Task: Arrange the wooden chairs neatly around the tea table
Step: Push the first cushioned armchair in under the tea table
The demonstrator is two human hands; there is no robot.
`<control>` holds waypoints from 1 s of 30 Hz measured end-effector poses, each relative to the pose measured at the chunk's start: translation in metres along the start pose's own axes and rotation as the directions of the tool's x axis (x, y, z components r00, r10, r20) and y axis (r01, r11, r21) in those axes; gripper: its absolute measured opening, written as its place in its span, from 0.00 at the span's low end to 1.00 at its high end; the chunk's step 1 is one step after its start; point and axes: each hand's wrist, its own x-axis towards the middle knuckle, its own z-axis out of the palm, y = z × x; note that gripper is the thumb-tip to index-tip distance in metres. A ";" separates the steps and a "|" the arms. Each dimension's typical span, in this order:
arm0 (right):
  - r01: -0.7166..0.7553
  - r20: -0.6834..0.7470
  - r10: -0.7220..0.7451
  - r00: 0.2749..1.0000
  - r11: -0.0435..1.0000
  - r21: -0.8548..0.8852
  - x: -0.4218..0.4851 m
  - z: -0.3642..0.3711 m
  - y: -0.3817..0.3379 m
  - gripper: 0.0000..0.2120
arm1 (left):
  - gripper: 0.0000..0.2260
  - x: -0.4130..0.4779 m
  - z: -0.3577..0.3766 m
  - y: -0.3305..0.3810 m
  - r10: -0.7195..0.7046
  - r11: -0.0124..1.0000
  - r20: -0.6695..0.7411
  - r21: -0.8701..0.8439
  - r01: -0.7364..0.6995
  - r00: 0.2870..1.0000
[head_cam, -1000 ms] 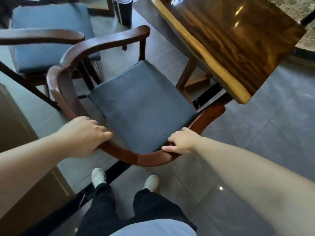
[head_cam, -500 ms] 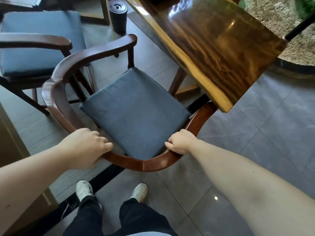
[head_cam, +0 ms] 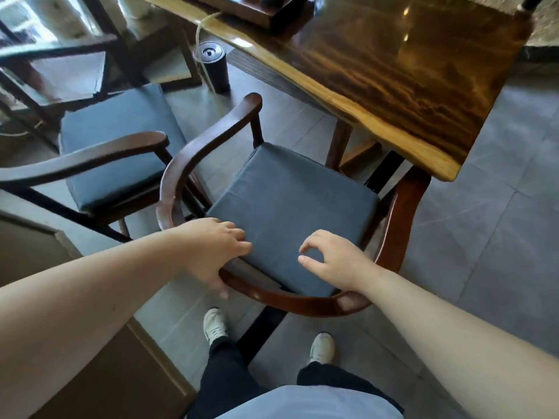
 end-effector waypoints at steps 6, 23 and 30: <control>-0.082 0.027 0.080 0.996 0.992 0.100 0.000 0.022 -0.052 0.15 | 0.33 -0.012 0.027 -0.039 0.147 0.984 -0.170 -0.072 -0.161 0.974; -0.359 -0.211 0.336 0.918 0.930 -0.078 -0.008 0.087 -0.106 0.23 | 0.12 -0.007 0.045 -0.107 0.372 0.917 -0.101 0.197 -0.348 0.923; -0.375 -0.237 0.337 0.911 0.917 -0.135 0.059 0.080 -0.118 0.16 | 0.12 0.005 0.020 -0.174 0.207 0.968 -0.183 0.183 -0.174 0.961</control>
